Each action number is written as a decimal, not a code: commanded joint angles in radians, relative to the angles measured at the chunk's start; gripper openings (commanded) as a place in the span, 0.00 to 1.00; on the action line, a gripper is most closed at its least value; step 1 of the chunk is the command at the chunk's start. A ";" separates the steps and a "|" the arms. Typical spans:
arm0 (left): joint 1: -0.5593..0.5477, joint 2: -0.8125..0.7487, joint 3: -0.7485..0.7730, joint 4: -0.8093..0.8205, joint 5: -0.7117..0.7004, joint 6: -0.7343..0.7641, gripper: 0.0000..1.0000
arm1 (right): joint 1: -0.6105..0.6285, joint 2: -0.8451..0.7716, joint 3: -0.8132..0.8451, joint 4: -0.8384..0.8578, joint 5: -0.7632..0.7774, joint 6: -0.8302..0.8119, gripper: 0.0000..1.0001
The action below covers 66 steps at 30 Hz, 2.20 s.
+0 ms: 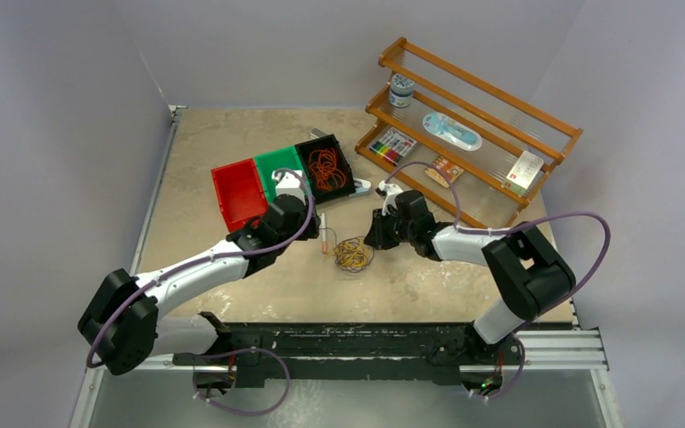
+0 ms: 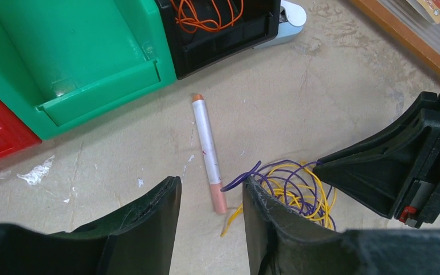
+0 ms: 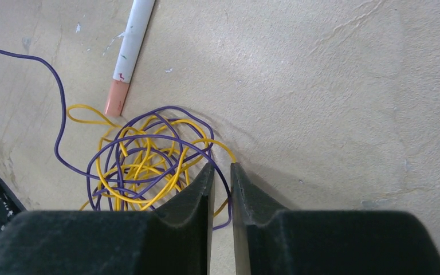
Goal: Untangle the cables
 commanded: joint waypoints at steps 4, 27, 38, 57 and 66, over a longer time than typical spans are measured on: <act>-0.001 -0.049 -0.001 0.025 -0.026 -0.015 0.48 | 0.004 -0.101 0.030 0.027 0.043 0.008 0.07; -0.044 0.068 0.025 0.299 0.203 0.066 0.67 | 0.005 -0.364 0.250 -0.185 0.064 0.189 0.00; -0.042 -0.064 0.018 0.249 0.158 0.082 0.66 | 0.004 -0.385 0.226 -0.167 0.060 0.105 0.00; -0.043 -0.142 0.037 0.208 0.348 0.292 0.63 | 0.004 -0.389 0.367 -0.434 -0.198 -0.313 0.00; -0.140 -0.096 -0.112 0.502 0.231 0.395 0.66 | 0.004 -0.381 0.490 -0.621 -0.276 -0.356 0.00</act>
